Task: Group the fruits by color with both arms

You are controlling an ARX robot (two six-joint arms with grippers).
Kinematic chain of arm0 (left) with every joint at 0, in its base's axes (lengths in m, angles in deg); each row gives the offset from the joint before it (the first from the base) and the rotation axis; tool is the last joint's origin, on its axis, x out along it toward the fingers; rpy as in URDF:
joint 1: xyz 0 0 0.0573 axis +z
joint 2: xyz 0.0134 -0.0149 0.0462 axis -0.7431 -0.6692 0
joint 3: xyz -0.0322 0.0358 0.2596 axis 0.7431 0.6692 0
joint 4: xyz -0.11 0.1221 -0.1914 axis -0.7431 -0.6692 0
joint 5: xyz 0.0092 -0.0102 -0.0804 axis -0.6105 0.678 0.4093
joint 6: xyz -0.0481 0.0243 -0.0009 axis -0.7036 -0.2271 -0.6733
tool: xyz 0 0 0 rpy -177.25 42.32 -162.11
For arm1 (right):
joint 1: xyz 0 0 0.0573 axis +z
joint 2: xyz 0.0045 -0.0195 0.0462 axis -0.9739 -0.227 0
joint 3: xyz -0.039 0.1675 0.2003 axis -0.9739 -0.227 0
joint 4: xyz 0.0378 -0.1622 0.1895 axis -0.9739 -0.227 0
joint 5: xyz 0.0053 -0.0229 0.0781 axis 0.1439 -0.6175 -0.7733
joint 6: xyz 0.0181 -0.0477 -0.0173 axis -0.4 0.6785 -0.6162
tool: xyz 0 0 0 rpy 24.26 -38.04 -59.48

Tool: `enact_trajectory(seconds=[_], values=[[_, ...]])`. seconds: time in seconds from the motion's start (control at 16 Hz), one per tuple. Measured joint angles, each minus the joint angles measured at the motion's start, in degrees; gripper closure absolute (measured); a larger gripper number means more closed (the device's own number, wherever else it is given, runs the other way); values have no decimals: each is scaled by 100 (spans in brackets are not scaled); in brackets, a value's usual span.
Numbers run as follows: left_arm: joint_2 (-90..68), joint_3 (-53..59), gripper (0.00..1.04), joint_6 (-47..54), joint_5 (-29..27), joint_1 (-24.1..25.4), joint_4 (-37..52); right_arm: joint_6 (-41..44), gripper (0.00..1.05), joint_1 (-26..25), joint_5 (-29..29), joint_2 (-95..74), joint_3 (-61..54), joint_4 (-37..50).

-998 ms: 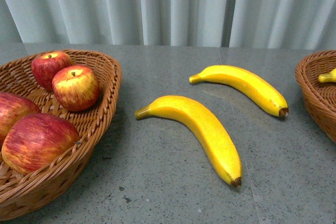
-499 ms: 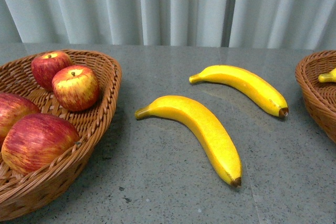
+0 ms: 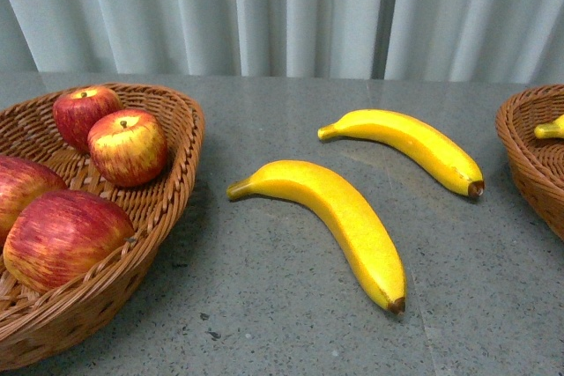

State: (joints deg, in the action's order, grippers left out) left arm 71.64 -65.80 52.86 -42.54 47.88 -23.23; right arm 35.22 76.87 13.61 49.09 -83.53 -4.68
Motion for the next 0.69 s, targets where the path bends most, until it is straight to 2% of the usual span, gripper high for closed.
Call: enact_trajectory(seconds=[0.06,0.56,0.69], values=[[597,7,103,2,9,0,-787,-2,7,0,2,0,0,-2],[726,7,103,11,7,2,-726,0,7,0,2,0,0,2],[726,7,80,15,9,2,-728,0,7,0,2,0,0,0]])
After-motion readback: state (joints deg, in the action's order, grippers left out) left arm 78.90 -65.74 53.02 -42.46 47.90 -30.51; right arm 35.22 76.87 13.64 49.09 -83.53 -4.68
